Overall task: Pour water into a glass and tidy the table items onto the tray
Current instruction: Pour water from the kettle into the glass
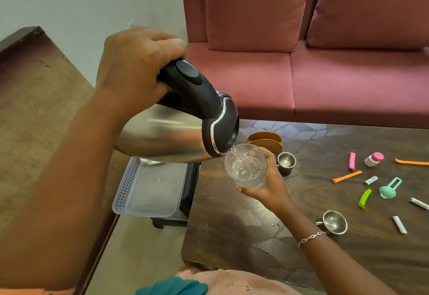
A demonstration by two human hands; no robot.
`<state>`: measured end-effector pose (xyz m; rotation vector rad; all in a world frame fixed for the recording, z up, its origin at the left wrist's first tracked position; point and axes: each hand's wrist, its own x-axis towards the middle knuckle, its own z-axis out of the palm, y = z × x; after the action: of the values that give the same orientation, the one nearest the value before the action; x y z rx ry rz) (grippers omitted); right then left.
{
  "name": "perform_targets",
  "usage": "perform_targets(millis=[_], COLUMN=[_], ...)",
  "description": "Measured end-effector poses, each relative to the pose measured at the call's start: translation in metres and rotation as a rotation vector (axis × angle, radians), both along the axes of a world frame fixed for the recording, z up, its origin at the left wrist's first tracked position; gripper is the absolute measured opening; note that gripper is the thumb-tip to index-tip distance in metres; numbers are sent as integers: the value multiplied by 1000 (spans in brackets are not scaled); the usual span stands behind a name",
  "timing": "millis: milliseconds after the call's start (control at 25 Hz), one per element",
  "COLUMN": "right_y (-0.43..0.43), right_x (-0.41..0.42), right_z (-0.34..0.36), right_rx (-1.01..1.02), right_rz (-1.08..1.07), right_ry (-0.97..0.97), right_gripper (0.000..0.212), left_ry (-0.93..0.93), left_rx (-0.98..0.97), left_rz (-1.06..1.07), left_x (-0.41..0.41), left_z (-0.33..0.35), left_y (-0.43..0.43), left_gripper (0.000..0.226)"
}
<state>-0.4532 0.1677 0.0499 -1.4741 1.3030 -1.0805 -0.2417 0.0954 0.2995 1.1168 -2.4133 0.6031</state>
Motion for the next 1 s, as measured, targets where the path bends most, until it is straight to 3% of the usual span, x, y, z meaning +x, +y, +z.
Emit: perform_targets(millis=[1000], right_y=[-3], right_x=[-6], right_z=[0], right_rx=[20], right_rz=[-13], right_ry=[-9], right_gripper=[87], left_ry=[3], left_rx=[-2], left_rz=[-40], left_x=[-11], left_z=[3], left_y=[-8], left_gripper=[21])
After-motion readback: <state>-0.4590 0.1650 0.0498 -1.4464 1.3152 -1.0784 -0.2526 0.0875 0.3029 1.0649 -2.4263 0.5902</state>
